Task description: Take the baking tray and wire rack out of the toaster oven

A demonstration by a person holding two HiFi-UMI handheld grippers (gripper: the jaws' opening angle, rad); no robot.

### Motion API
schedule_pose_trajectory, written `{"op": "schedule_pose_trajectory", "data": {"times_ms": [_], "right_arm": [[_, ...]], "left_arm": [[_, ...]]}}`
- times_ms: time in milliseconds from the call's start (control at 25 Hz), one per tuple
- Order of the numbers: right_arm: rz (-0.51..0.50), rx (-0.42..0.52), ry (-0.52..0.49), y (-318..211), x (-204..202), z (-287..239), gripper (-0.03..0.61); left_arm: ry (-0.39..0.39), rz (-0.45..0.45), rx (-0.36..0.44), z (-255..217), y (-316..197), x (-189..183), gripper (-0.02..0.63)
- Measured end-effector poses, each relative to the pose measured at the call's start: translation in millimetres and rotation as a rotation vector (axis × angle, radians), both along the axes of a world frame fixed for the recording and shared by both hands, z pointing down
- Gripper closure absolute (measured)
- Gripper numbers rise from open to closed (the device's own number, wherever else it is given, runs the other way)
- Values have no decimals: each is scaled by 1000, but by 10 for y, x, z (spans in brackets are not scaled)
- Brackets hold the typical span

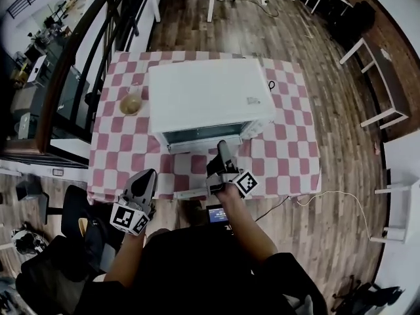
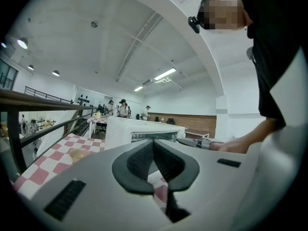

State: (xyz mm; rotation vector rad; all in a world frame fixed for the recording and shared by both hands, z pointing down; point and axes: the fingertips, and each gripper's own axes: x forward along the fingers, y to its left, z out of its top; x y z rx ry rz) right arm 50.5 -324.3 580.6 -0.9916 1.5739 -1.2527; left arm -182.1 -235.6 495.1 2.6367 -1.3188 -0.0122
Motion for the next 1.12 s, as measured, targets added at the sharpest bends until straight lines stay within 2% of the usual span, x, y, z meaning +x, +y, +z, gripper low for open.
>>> {"op": "schedule_pose_trajectory", "data": {"times_ms": [200,440,800,960,1120], "right_arm": [[-29,-91,27,-421,-100,432,360],[-36,-125,48,-700,-169,572,360],[-21,-96,53,-989,-144,629,371],[8,-98,31,-1087,-70,677,388],[-9,-62,5,-1137,-83,643,407]], "left_arm": [[-12,-53,-40,119,-121,-84,621],[-26,-85,-73,219,-170,-165,621],[-14,-83,-74,191,-202,-102,621],[-16,-78,-82,196,-209,-84,621],[-22,-75,-89,224,-193,-73,621]]}}
